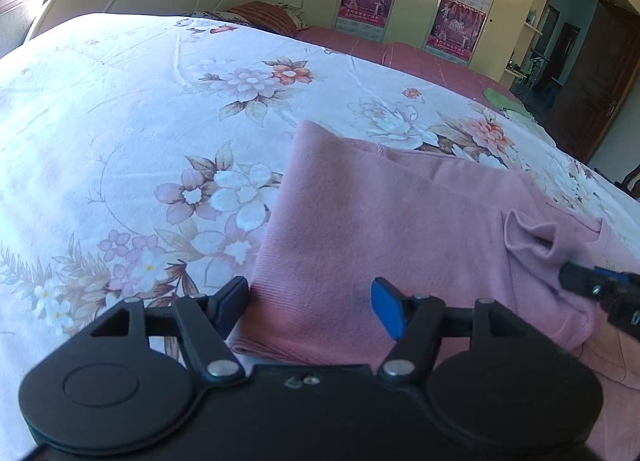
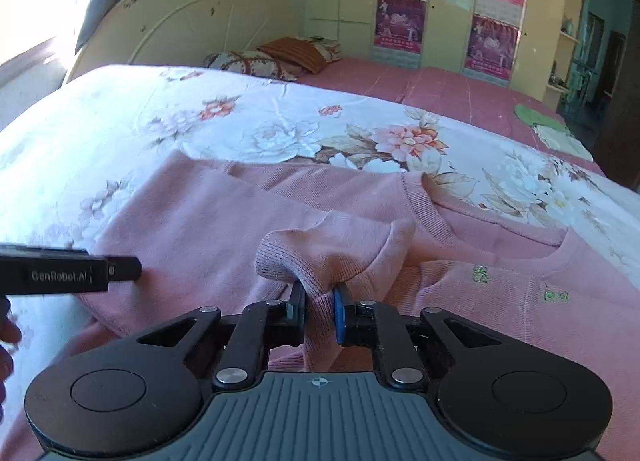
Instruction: Fold small clothes
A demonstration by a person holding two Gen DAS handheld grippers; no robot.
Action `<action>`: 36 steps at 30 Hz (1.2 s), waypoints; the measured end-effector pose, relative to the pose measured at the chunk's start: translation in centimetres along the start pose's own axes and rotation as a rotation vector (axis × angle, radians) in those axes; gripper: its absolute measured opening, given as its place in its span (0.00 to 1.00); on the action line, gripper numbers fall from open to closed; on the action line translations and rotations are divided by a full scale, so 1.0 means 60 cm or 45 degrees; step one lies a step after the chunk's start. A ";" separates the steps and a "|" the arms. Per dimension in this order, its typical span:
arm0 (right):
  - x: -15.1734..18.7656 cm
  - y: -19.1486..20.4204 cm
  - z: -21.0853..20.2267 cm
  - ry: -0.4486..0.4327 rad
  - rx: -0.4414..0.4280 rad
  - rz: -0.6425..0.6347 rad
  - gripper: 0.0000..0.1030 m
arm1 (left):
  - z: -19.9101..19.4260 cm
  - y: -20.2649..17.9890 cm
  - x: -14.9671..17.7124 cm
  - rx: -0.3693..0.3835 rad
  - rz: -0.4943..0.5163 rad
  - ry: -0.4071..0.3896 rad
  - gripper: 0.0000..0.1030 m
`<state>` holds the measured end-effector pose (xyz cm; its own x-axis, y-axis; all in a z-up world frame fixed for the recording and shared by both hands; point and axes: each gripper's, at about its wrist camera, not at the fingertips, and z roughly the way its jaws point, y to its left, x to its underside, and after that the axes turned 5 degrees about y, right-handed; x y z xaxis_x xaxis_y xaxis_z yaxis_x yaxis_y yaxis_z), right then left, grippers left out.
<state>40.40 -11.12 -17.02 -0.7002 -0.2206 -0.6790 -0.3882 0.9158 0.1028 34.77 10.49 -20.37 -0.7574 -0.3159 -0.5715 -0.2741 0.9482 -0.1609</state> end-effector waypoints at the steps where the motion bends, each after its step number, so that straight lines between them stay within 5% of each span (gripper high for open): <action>1: -0.004 -0.017 -0.013 -0.024 -0.008 0.048 0.12 | -0.001 -0.003 0.000 0.009 -0.005 -0.006 0.66; 4: -0.013 -0.079 -0.061 -0.104 0.019 0.174 0.03 | -0.008 -0.021 0.003 0.039 0.002 -0.046 0.66; 8: 0.002 -0.158 -0.108 -0.129 0.062 0.291 0.03 | -0.002 -0.062 0.012 0.081 0.071 -0.025 0.66; 17: 0.111 -0.279 -0.136 -0.021 0.220 0.550 0.00 | 0.007 -0.092 0.023 0.032 0.133 0.011 0.69; 22: 0.126 -0.319 -0.152 -0.027 0.064 0.702 0.01 | 0.007 -0.070 0.008 0.048 0.080 0.041 0.69; 24: 0.120 -0.330 -0.151 -0.043 0.018 0.742 0.26 | 0.003 -0.062 0.000 0.043 0.068 0.026 0.69; 25: 0.112 -0.331 -0.145 -0.038 0.019 0.745 0.69 | 0.002 -0.059 -0.005 0.041 0.064 0.023 0.69; 26: 0.106 -0.329 -0.141 -0.047 0.024 0.733 0.91 | 0.003 -0.057 -0.010 0.040 0.065 0.022 0.69; 29: 0.088 -0.318 -0.125 -0.057 0.019 0.661 0.87 | 0.004 -0.055 -0.021 0.029 0.081 0.008 0.69; 32: 0.067 -0.310 -0.093 -0.020 0.023 0.621 0.65 | 0.006 -0.053 -0.031 0.020 0.090 -0.004 0.69; 36: 0.055 -0.303 -0.048 0.030 0.067 0.578 0.65 | 0.016 -0.050 -0.043 0.026 0.099 0.000 0.69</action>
<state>43.41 -29.48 -19.04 -0.8061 0.2004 -0.5568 -0.0078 0.9372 0.3487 38.09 8.46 -19.18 -0.7757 -0.2414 -0.5831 -0.2025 0.9703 -0.1323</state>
